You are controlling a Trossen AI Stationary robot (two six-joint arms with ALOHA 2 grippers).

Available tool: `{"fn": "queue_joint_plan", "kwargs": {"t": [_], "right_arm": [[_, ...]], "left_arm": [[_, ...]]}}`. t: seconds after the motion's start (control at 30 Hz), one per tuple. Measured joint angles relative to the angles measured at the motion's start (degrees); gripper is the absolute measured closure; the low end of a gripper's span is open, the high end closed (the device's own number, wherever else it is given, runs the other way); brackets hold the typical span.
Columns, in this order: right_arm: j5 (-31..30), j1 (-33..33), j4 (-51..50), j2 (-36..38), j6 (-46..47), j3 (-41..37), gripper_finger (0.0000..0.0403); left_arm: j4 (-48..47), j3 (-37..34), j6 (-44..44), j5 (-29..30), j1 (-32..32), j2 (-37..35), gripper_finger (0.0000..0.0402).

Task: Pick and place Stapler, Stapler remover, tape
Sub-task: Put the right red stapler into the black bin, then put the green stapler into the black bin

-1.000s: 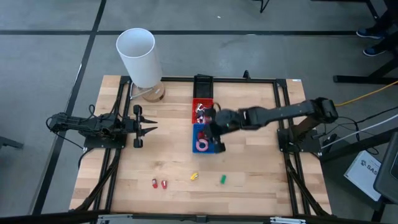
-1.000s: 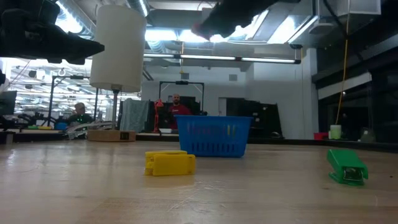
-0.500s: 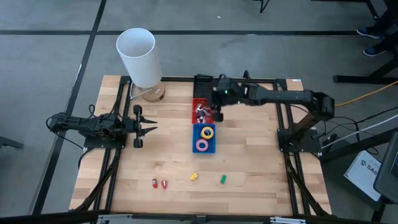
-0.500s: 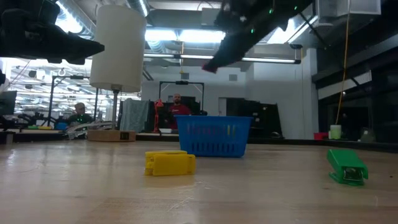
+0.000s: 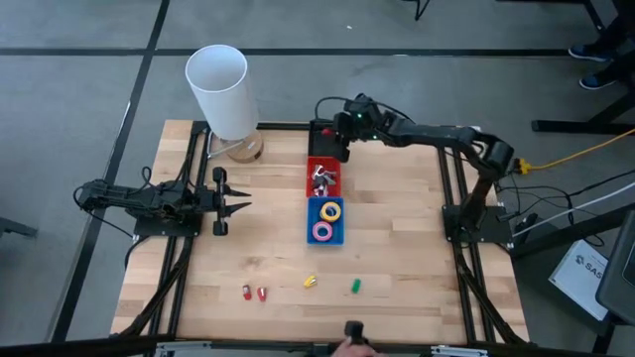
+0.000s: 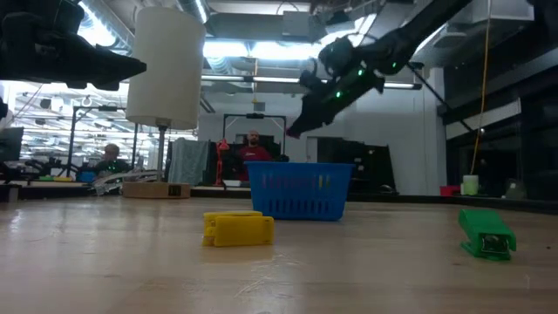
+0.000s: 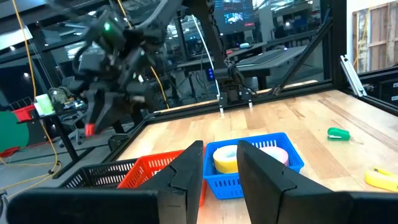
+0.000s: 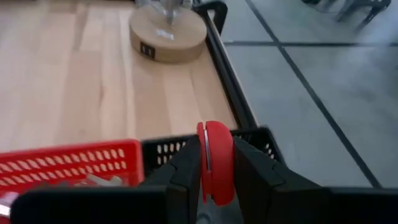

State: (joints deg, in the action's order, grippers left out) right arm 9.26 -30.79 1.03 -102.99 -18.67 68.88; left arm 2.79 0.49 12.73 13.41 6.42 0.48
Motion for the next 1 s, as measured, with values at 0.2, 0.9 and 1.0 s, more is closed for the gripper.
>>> {"fn": "queue_joint_plan", "kwargs": {"t": [0.2, 0.9, 1.0], "right_arm": [[2.7, -1.4, 1.2, -5.5, 0.2, 0.0, 0.0323], [4.5, -3.7, -4.2, -11.1, 9.4, 8.1, 0.0238], [4.5, -3.7, -4.8, -11.1, 9.5, 8.1, 0.0223]], "left_arm": [[0.0, 0.0, 0.0, 0.0, 0.0, 0.0, 0.0311], [0.0, 0.0, 0.0, 0.0, 0.0, 0.0, 0.0307], [0.0, 0.0, 0.0, 0.0, 0.0, 0.0, 0.0308]]}}
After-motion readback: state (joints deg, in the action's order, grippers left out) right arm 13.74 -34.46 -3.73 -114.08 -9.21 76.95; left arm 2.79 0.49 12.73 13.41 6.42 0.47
